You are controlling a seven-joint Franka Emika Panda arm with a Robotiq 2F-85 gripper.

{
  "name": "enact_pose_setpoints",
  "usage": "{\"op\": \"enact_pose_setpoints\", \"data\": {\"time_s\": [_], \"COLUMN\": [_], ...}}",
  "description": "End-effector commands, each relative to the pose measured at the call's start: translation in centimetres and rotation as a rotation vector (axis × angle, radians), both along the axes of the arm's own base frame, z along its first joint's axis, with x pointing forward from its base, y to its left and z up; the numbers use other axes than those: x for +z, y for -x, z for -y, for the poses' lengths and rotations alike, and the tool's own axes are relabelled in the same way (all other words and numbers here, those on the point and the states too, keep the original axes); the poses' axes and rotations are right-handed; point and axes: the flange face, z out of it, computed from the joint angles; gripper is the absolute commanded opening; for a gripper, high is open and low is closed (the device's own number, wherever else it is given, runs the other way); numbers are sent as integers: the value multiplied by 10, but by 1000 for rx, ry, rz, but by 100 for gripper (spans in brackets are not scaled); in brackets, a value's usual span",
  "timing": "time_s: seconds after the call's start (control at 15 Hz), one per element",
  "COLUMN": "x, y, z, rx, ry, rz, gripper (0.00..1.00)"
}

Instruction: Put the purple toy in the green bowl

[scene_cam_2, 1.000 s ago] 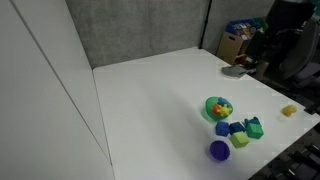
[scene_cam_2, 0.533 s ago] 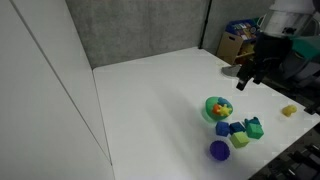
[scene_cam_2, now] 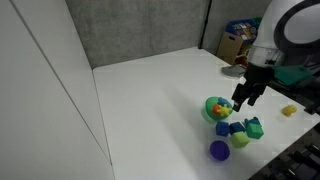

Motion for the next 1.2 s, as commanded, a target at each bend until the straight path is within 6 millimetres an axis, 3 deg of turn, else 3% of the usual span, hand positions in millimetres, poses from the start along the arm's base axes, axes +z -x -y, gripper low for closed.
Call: {"op": "enact_pose_setpoints", "data": {"time_s": [0.0,0.53,1.0,1.13], "x": [-32,-103,-114,-125], "y": [-2,6,11,10], "z": [-4,-30,-30,-32], "rx": [7,21,37,48], "ry": [23,68,63,70], "rz": [42,55,22,18], "gripper": [100,100,100,100]}}
